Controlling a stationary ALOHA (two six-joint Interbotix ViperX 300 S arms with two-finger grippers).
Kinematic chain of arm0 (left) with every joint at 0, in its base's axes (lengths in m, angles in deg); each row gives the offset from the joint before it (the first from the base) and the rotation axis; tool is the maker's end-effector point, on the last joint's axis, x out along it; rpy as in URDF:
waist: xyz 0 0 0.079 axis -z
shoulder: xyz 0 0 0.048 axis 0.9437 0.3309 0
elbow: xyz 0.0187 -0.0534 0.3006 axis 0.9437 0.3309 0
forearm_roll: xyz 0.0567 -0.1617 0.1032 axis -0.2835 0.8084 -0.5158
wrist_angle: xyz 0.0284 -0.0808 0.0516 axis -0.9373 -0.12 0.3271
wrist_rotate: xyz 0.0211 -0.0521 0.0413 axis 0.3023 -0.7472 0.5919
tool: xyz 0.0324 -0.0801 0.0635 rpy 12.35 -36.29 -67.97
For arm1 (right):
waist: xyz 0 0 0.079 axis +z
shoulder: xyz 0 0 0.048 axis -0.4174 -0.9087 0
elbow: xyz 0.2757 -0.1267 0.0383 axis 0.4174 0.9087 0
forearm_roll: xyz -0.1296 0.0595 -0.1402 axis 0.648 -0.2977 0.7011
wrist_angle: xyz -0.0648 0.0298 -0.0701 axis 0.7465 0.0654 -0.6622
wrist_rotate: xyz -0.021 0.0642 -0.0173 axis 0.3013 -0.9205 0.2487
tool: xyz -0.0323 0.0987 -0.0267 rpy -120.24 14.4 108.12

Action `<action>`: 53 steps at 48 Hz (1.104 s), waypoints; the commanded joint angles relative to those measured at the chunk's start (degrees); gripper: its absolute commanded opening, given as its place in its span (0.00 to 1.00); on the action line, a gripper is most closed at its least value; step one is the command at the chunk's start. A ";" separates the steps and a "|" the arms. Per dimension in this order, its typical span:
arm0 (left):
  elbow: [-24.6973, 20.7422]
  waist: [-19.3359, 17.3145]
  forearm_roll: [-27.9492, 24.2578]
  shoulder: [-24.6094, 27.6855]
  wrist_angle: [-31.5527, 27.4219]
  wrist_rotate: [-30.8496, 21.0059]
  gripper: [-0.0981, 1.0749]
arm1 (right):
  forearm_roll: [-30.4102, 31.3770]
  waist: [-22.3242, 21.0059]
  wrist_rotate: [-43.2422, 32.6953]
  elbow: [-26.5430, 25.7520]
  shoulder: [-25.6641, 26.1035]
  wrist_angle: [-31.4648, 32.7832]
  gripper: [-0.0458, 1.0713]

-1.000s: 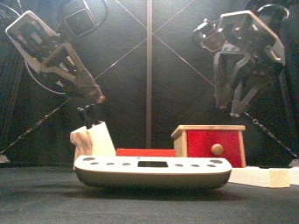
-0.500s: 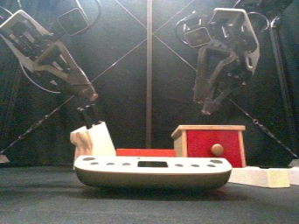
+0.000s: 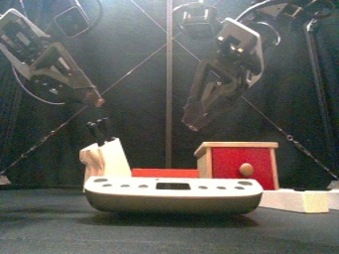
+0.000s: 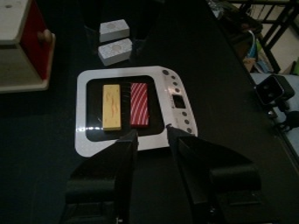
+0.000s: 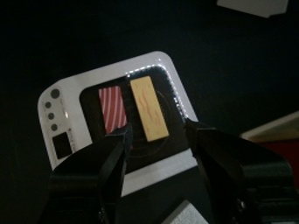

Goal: Grab egg block

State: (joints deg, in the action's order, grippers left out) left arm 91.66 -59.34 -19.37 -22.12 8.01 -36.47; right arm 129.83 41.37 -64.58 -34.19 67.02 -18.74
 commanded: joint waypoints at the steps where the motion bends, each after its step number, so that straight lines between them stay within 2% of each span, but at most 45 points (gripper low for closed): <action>1: -0.53 0.35 -0.09 -1.23 0.53 0.18 0.71 | 0.35 -0.26 0.00 -2.29 -0.09 -0.09 0.80; 14: 1.23 0.35 0.09 -3.43 1.93 0.09 0.71 | 0.97 -0.44 0.09 -3.16 -2.90 -0.09 0.80; 39: 1.67 0.35 0.09 -3.52 2.81 0.09 0.71 | -0.88 -3.16 0.09 -3.34 -5.71 -0.26 0.80; 53: 1.85 0.26 0.09 -3.52 2.81 0.09 0.71 | -1.14 -4.13 0.09 -3.34 -6.33 -3.60 0.80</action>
State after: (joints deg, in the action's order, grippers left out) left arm 94.12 -59.07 -19.37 -25.46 10.29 -36.47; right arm 128.69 37.94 -64.49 -36.30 59.81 -21.37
